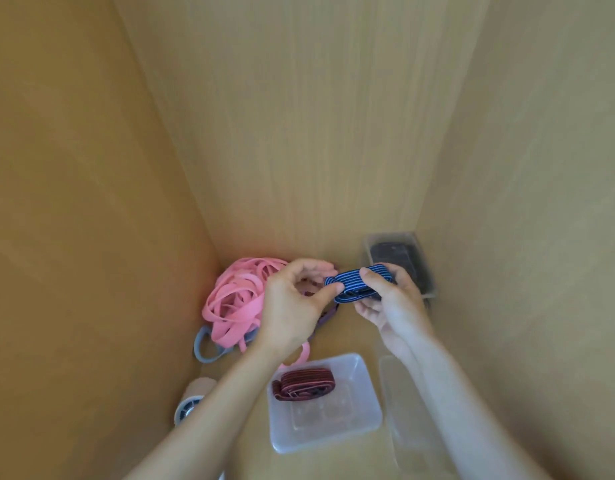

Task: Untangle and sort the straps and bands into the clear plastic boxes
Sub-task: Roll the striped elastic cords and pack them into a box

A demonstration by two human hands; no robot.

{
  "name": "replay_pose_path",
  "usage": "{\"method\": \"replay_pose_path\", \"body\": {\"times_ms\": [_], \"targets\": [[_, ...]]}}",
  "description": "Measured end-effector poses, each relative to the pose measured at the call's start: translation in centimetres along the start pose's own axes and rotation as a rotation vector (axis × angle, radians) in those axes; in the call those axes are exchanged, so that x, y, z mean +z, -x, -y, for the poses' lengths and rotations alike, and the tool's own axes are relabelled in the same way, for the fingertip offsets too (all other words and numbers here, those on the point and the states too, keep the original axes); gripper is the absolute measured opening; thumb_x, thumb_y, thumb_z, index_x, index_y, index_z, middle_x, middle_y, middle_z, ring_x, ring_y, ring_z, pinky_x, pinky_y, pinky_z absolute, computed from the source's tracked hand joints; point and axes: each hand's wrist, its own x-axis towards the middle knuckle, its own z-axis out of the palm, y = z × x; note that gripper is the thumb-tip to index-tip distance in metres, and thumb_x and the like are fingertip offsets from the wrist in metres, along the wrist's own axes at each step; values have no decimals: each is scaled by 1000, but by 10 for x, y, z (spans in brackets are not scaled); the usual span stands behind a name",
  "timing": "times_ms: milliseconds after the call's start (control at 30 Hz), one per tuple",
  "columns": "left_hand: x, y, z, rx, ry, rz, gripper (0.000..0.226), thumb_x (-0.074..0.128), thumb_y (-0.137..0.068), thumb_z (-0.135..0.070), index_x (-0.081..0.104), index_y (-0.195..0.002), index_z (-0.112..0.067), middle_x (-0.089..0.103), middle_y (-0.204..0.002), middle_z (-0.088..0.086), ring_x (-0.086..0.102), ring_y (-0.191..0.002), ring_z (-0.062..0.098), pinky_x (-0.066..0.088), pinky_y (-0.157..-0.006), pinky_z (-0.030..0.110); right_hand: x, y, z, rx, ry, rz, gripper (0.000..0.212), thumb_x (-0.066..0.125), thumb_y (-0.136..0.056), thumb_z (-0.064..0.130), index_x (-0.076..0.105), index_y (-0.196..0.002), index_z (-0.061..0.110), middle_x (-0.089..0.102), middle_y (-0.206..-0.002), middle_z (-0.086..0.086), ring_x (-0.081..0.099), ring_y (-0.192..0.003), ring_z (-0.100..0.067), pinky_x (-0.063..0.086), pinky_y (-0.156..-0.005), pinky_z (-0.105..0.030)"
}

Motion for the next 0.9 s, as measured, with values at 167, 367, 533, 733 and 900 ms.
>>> {"method": "replay_pose_path", "body": {"times_ms": [167,367,533,733,900], "targets": [[-16,29,13,-129,200,-86,22,84,-71,6,70,-83,-8,76,-85,3,71,-76,11,55,-68,20,-1,15,-21,102,13,53,22,68,-93,13,53,-108,14,70,-94,-11,67,-80,-29,51,-65,-30],[-26,65,30,-155,104,-152,10,80,-80,-2,76,-79,-11,77,-92,0,72,-77,22,58,-76,31,2,30,-48,174,171,44,11,64,-97,14,55,-100,11,73,-89,-12,71,-74,-28,53,-63,-32],[-26,89,32,-138,-15,-146,20,86,-73,-2,75,-87,-11,78,-99,-5,74,-88,9,55,-80,17,-7,34,-64,237,223,76,14,62,-99,19,56,-107,8,73,-100,-17,71,-75,-29,54,-62,-33],[-22,115,27,-182,-202,-165,24,86,-73,0,70,-78,-17,75,-84,-19,72,-79,1,55,-75,16,-28,38,-81,229,306,181,12,61,-98,14,54,-104,6,67,-110,-22,71,-89,-31,57,-63,-32],[-37,131,35,-252,-261,-174,23,86,-73,0,71,-78,-18,76,-87,-16,73,-85,3,55,-83,18,-53,41,-93,155,392,441,34,49,-76,20,61,-107,13,62,-122,-20,67,-105,-23,56,-88,-38]]}}
